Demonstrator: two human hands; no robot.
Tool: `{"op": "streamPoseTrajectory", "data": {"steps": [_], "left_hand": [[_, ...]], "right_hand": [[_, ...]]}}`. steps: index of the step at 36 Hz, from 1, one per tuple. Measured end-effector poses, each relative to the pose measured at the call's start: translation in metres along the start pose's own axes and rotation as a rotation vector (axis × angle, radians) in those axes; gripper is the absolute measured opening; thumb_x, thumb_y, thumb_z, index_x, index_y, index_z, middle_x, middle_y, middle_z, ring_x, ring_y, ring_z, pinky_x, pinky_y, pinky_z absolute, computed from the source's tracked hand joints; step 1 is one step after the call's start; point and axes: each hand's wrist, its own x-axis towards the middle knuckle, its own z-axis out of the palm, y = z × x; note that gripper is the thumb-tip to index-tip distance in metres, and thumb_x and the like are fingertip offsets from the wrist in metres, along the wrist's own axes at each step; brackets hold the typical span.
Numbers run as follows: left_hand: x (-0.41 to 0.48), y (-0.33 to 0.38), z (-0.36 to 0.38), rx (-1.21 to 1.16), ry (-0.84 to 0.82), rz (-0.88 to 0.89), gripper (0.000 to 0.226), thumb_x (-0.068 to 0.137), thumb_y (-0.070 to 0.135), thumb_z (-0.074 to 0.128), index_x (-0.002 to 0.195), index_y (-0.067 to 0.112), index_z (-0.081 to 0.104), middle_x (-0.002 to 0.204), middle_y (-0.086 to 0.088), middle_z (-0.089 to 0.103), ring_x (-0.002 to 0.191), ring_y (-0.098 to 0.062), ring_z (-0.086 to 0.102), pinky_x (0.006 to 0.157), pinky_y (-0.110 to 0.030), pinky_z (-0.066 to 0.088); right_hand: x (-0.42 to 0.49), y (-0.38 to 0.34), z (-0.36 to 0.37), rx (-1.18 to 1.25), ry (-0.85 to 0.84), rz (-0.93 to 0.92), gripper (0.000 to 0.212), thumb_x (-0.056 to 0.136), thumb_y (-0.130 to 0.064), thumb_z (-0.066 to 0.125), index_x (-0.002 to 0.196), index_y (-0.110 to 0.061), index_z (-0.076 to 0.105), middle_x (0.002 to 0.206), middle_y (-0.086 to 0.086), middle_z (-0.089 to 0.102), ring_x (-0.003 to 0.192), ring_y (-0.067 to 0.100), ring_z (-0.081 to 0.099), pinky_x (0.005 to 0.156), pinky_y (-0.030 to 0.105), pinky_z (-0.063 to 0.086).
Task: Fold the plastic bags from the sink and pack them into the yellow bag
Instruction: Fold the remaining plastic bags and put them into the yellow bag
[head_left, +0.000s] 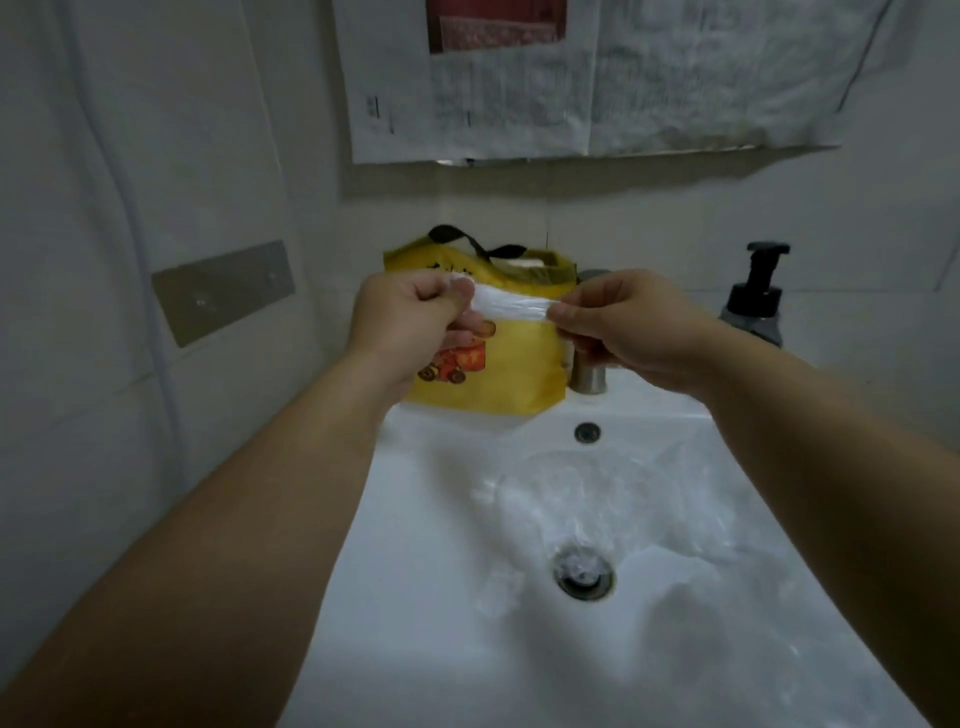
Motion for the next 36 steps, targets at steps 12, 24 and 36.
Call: {"op": "streamPoseTrajectory", "data": {"steps": [12, 24, 36], "left_hand": [[0.061, 0.020, -0.001, 0.158, 0.111, 0.087, 0.010, 0.089, 0.022, 0.069, 0.079, 0.020, 0.070, 0.066, 0.006, 0.066, 0.055, -0.001, 0.060, 0.061, -0.016, 0.054], [0.108, 0.021, -0.008, 0.841, -0.085, 0.166, 0.050, 0.101, 0.020, 0.048, 0.149, 0.015, 0.035, 0.155, -0.003, 0.032, 0.140, -0.018, 0.033, 0.110, -0.025, 0.025], [0.130, 0.008, -0.011, 0.754, -0.102, 0.213, 0.019, 0.094, 0.012, 0.059, 0.107, 0.021, 0.069, 0.097, 0.008, 0.061, 0.092, -0.010, 0.056, 0.084, -0.023, 0.045]], "right_hand": [[0.061, -0.021, -0.005, 0.014, 0.161, -0.127, 0.010, 0.094, -0.016, 0.060, 0.096, -0.010, 0.068, 0.068, 0.002, 0.059, 0.048, 0.001, 0.054, 0.044, 0.011, 0.045], [0.129, 0.003, -0.010, -0.144, 0.362, -0.086, 0.023, 0.097, -0.021, 0.053, 0.116, -0.014, 0.063, 0.101, 0.003, 0.065, 0.074, 0.012, 0.057, 0.061, 0.026, 0.049], [0.166, -0.003, 0.015, -0.685, -0.032, -0.142, 0.026, 0.097, -0.016, 0.052, 0.117, -0.022, 0.066, 0.123, 0.002, 0.061, 0.101, 0.017, 0.053, 0.091, 0.031, 0.044]]}}
